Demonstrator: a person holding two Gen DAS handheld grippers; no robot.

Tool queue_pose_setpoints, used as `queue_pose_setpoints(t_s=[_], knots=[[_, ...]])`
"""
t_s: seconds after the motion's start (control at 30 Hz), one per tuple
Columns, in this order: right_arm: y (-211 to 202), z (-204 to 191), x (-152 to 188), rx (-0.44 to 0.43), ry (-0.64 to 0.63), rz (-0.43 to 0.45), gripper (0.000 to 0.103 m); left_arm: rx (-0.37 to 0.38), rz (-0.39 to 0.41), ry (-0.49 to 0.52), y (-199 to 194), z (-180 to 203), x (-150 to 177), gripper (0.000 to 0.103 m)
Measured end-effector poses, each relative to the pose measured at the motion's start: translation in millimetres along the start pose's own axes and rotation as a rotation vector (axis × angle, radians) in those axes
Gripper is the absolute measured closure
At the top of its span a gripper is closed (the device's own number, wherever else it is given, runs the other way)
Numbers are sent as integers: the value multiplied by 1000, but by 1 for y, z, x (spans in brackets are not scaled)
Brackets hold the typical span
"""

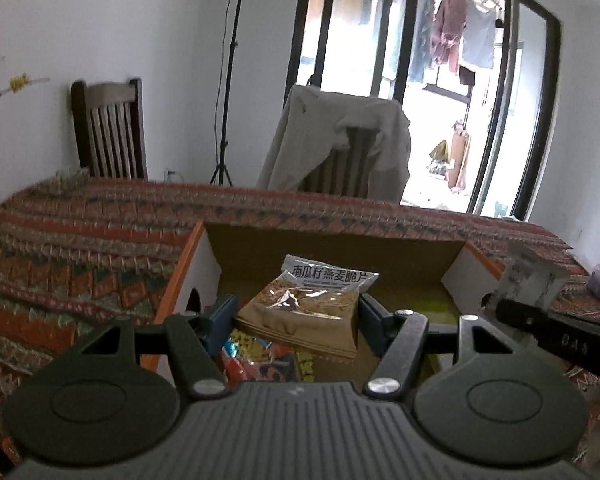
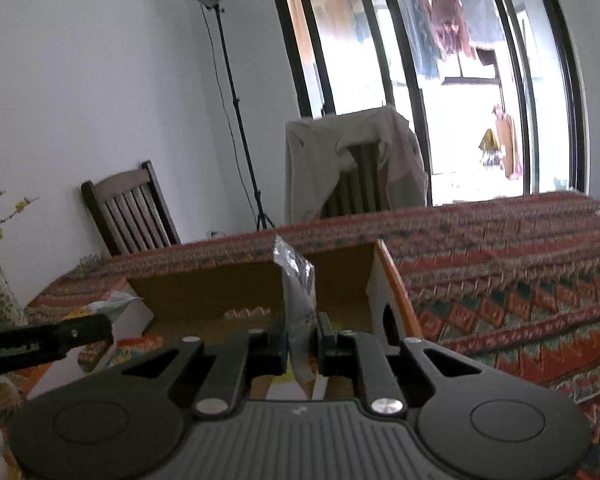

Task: Organize snacks
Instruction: 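Carry both packets into the cardboard box and open both grippers, then withdraw both grippers from the box toward the snack pile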

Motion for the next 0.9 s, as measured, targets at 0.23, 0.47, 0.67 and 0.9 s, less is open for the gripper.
queue_pose_setpoints(t_s=[0.23, 0.47, 0.67, 0.9], knots=[[6, -3, 12, 31, -47, -37, 87, -18, -35, -23, 6, -7, 12, 36], [3, -1, 12, 29, -39, -31, 26, 16, 16, -34, -2, -4, 6, 0], [-4, 1, 10, 24, -31, -9, 0, 26, 38, -64, -8, -4, 3, 0], [-12, 1, 5, 27, -32, 21, 0, 19, 36, -105, -10, -11, 2, 0]])
Point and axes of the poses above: each gripper's, at about its wrist camera, not at the fingertips, and y roughly the way its jaws point, z to its right, x to its underside, the point moved 10 cm from there along y, roughly the way its jaws point, and after that the axes turned 15 degrees about x, right-handed, at the moved point
